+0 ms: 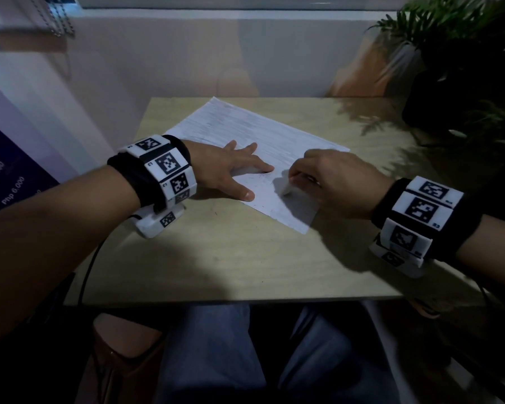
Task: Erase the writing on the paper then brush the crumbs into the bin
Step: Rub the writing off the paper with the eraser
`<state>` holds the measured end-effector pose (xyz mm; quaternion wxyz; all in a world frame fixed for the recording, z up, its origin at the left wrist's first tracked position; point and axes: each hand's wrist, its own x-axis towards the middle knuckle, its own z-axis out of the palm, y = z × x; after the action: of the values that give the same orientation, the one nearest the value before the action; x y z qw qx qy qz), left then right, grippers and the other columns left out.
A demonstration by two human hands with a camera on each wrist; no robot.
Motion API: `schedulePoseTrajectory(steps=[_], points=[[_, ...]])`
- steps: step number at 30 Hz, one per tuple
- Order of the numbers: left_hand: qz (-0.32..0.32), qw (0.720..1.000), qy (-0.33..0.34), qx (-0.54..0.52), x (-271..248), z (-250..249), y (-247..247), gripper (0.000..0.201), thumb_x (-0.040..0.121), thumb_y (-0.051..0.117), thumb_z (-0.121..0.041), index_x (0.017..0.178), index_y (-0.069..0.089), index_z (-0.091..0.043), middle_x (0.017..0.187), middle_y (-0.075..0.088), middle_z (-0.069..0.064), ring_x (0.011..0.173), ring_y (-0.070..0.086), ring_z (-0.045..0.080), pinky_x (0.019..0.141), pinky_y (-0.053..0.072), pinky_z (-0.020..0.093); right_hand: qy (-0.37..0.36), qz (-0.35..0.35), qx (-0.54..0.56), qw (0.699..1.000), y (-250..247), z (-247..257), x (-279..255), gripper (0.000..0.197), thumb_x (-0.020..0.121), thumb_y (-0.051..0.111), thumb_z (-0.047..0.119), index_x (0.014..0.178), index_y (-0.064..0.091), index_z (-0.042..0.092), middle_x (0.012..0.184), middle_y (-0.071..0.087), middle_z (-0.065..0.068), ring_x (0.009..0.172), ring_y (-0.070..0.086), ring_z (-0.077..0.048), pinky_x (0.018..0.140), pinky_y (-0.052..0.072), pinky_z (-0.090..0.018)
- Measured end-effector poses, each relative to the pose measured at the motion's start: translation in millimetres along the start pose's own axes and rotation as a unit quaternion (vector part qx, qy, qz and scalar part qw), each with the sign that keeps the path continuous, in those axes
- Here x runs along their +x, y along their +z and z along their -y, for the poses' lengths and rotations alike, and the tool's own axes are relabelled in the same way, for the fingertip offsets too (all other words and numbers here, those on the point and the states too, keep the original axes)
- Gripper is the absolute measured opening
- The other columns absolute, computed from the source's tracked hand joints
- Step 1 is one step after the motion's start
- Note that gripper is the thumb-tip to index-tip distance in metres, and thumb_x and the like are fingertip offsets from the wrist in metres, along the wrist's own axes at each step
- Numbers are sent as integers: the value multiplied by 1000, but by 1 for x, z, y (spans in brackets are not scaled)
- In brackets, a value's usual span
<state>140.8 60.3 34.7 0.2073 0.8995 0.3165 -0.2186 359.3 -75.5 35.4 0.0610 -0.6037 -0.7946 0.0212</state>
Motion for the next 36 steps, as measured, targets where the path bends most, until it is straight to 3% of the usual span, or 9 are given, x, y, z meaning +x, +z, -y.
schedulePoseTrajectory(steps=[6,11,16,20,23,27,30,34,36], points=[[-1,1000,0,-1,1,0,1,77,90,59,-66,151,12,-65,168,-19,-13,154,-21,22,125,-2,57,-67,52,138,987,2,9,-3,32,98,48,44,107,70,22,98,64,7,88,59,-15,82,49,-39],[-4,1000,0,-2,0,-1,1,78,90,59,-65,153,13,-62,168,-19,-13,154,-20,23,125,-2,56,-17,12,22,1000,1,9,1,30,101,46,37,110,68,20,96,58,3,91,58,-24,78,47,-40],[-1,1000,-5,-6,-1,-2,0,79,89,60,-65,153,14,-61,169,-18,-12,154,-21,23,125,-2,57,-74,67,138,985,1,15,-4,38,95,43,47,108,70,24,93,59,11,83,54,-11,78,47,-35],[-6,1000,-5,-9,-4,-6,0,79,87,54,-72,154,14,-60,169,-17,-13,155,-20,22,125,-3,56,-11,22,54,998,1,6,1,33,99,44,42,111,69,23,95,58,6,91,59,-23,79,48,-40],[-23,1000,-10,12,-3,-8,1,77,87,51,-74,154,18,-57,170,-14,-11,156,-17,24,125,-4,57,-41,35,75,996,1,14,-1,52,91,31,57,109,69,25,89,51,13,85,55,-15,75,46,-37],[-41,998,-12,34,-1,-13,0,76,90,57,-68,155,23,-47,171,-11,-3,157,-13,26,125,-4,58,-46,1,139,989,1,17,-1,33,95,48,49,110,67,25,94,68,12,85,61,-13,78,51,-38],[-36,999,-11,13,-2,-11,0,75,92,59,-64,155,21,-47,171,-13,-5,157,-13,24,126,1,56,-3,-37,127,991,-2,14,0,23,96,58,44,111,64,28,80,64,19,83,64,-13,75,51,-36],[-15,1000,-9,16,-2,-10,0,79,93,55,-66,157,9,-55,169,-18,-7,156,-17,23,126,1,54,-38,41,161,985,-4,19,-3,25,94,58,46,101,71,26,75,65,16,70,57,-3,69,45,-24],[-13,1000,-11,15,-2,-9,-1,80,92,54,-67,157,8,-56,169,-19,-7,155,-18,23,126,1,54,-39,40,182,982,-4,17,-1,24,94,59,42,102,74,25,85,71,11,78,61,-5,75,48,-28]])
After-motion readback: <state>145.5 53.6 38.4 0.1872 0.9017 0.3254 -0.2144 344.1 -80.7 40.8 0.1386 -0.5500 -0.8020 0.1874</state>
